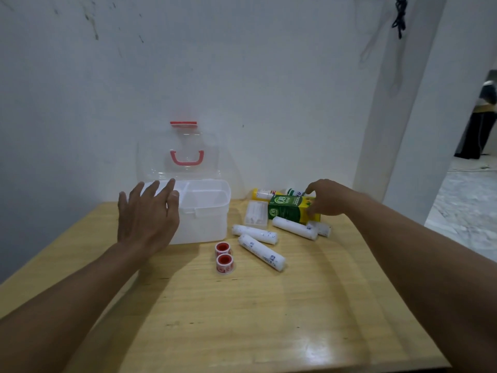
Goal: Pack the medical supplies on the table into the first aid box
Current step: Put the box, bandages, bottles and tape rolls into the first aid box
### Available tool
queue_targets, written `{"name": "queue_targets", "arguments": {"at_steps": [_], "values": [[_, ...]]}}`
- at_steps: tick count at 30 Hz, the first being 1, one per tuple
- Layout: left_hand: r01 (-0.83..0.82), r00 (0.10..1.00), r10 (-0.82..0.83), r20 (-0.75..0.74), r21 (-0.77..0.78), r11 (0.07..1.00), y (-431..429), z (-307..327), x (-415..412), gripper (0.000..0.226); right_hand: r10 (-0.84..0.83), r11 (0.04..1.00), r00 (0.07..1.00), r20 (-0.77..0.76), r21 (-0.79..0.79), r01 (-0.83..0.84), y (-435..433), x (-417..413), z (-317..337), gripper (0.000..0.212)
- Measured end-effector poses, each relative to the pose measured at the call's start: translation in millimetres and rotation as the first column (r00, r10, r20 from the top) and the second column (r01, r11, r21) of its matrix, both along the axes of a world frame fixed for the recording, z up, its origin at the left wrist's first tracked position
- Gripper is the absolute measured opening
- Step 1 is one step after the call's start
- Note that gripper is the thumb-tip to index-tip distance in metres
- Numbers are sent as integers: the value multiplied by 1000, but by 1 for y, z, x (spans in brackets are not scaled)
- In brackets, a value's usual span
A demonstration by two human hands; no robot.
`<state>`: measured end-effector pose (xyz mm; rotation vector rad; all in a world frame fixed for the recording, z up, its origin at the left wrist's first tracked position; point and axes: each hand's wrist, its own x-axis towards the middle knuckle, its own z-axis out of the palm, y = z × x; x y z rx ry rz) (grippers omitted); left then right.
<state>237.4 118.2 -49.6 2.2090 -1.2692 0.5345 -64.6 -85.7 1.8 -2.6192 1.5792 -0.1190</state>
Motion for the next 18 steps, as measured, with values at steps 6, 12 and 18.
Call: {"name": "queue_targets", "arguments": {"at_steps": [6, 12, 18], "values": [[-36, 998, 35, -44, -34, 999, 5, 6, 13, 61, -16, 998, 999, 36, -67, 19, 8, 0, 32, 55], [-32, 992, 39, -123, 56, 998, 9, 4, 20, 56, 86, 985, 986, 146, -158, -62, 26, 21, 78, 59], [14, 989, 5, -149, 124, 992, 10, 9, 24, 56, 256, 958, 946, 198, -182, -221, 49, 82, 94, 61]]}}
